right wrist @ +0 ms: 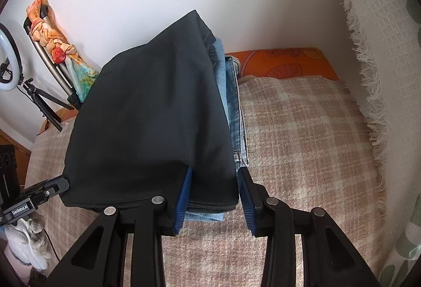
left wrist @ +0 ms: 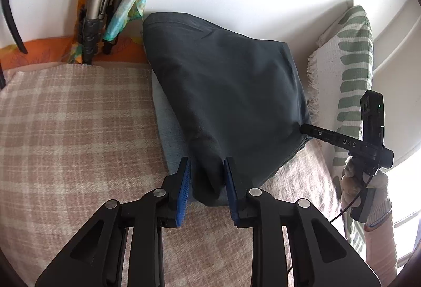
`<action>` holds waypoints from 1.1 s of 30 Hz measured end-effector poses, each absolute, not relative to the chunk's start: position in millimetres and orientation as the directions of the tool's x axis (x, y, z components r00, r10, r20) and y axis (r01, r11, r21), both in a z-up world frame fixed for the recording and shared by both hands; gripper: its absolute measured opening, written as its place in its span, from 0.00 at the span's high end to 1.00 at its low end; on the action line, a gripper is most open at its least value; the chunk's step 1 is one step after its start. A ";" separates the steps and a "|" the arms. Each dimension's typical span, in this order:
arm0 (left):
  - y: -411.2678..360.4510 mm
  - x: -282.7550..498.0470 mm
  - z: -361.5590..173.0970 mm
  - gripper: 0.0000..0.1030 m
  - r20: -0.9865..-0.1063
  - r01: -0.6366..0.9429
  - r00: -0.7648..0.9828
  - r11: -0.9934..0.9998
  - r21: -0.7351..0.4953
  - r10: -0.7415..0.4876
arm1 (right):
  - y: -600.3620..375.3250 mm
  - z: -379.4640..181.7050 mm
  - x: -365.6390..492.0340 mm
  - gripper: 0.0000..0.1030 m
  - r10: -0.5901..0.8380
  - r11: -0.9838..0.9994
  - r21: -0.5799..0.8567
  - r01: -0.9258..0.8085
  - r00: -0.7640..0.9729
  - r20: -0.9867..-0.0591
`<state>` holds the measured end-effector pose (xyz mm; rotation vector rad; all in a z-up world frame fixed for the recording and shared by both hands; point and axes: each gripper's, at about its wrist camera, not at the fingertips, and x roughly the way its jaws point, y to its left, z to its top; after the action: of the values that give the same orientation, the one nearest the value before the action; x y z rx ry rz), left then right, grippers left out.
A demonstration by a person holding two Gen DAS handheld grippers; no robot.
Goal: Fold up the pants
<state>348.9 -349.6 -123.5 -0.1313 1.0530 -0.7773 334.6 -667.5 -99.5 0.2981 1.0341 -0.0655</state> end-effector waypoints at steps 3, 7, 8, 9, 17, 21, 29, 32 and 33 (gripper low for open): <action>-338.4 340.7 -108.9 0.70 -0.730 0.545 0.302 0.740 -0.395 -0.613 | -666.8 -89.7 316.1 0.61 0.078 0.953 0.224 0.206 0.545 -0.835; -323.6 326.1 -89.3 0.53 -0.718 0.566 0.359 0.750 -0.341 -0.597 | -655.7 -70.4 288.4 0.42 0.055 0.954 0.217 0.207 0.590 -0.806; -320.9 322.1 -85.1 0.50 -0.714 0.570 0.370 0.752 -0.331 -0.594 | -650.1 -65.6 280.6 0.41 0.045 0.958 0.206 0.202 0.601 -0.798; -319.7 318.1 -81.0 0.48 -0.712 0.573 0.381 0.755 -0.319 -0.590 | -644.0 -61.0 273.8 0.41 0.035 0.962 0.193 0.195 0.610 -0.792; -306.9 283.4 -63.4 0.34 -0.699 0.589 0.441 0.769 -0.248 -0.563 | -595.7 -37.7 212.9 0.21 -0.047 0.972 0.123 0.201 0.678 -0.733; -297.2 263.7 -61.7 0.32 -0.699 0.593 0.447 0.770 -0.236 -0.558 | -571.4 -32.7 185.9 0.15 -0.089 0.973 0.087 0.213 0.698 -0.710; -280.5 224.0 -61.2 0.31 -0.711 0.583 0.464 0.786 -0.205 -0.529 | -525.4 -23.3 137.7 0.00 -0.160 0.975 0.009 0.221 0.732 -0.663; -273.4 210.0 -60.4 0.31 -0.704 0.573 0.483 0.796 -0.197 -0.522 | -510.7 -19.6 123.4 0.00 -0.179 0.975 -0.019 0.219 0.740 -0.649; -271.1 205.2 -60.2 0.31 -0.701 0.571 0.489 0.798 -0.193 -0.519 | -506.1 -18.5 119.2 0.00 -0.186 0.975 -0.029 0.220 0.742 -0.644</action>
<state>205.2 -271.1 -60.2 0.0688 0.8278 -0.6625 119.2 -506.1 -18.5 0.0494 0.7004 -0.2226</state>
